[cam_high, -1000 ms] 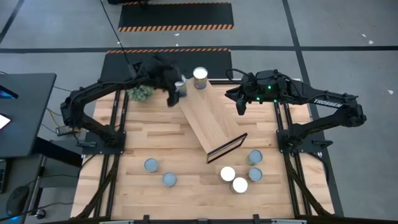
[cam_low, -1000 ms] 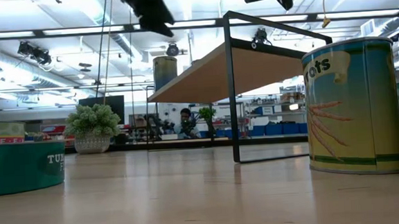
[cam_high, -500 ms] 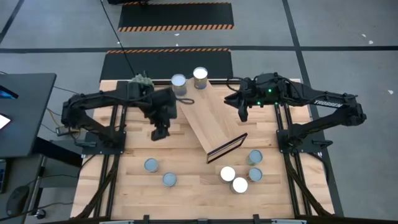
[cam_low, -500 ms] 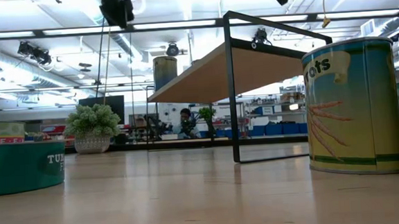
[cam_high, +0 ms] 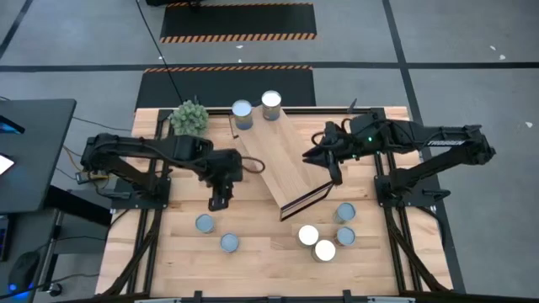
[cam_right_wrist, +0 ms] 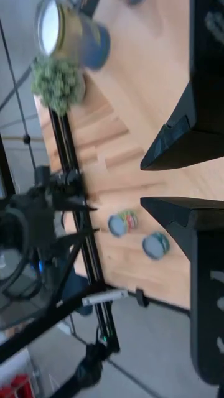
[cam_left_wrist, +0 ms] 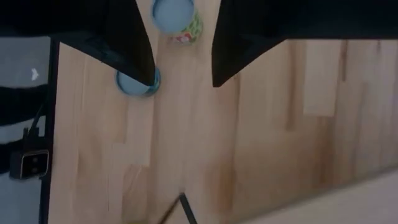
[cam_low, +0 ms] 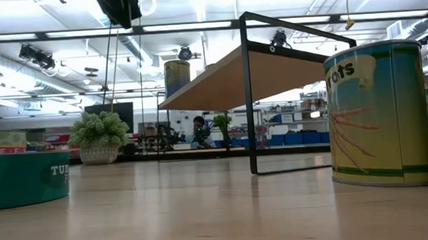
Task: Pick and place cans onto a shelf
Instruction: Put the canned oranges on the shelf
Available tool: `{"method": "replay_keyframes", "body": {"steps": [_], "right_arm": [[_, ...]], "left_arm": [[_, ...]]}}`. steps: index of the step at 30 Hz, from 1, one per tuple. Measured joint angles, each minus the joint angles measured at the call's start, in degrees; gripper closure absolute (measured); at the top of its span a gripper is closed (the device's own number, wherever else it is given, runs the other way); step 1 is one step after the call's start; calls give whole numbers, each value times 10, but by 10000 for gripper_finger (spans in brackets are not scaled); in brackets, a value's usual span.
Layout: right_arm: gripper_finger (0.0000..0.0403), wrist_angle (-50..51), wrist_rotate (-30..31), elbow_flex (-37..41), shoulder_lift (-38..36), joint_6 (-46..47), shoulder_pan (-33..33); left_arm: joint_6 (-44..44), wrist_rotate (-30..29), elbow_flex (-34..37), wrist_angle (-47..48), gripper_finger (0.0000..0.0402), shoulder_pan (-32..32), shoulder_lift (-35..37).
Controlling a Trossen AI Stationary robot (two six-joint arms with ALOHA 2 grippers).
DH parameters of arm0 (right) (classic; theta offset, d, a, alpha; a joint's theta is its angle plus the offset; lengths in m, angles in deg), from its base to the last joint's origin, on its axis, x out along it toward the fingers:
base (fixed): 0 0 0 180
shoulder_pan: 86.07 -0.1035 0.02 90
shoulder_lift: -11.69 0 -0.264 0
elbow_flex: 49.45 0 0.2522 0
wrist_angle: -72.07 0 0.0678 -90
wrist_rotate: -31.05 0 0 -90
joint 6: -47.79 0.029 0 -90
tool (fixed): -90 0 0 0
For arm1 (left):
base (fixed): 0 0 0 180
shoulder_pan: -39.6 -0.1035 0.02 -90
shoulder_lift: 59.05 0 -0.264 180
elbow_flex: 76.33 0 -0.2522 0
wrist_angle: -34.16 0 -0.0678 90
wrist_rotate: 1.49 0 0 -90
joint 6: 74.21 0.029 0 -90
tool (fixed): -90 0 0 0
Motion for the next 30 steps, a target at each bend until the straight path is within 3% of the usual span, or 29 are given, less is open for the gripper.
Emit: {"method": "replay_keyframes", "body": {"steps": [7,15,25,30], "right_arm": [[318,-1,12,0,5,19,-73],[318,-13,13,0,60,53,-144],[318,-83,76,0,123,157,-182],[318,-89,96,0,130,231,-195]], "left_arm": [[-72,-6,60,-86,266,40,15],[-144,-63,106,-98,284,74,74],[-142,-98,179,-140,285,91,175],[-118,-98,240,-226,285,100,216]]}}
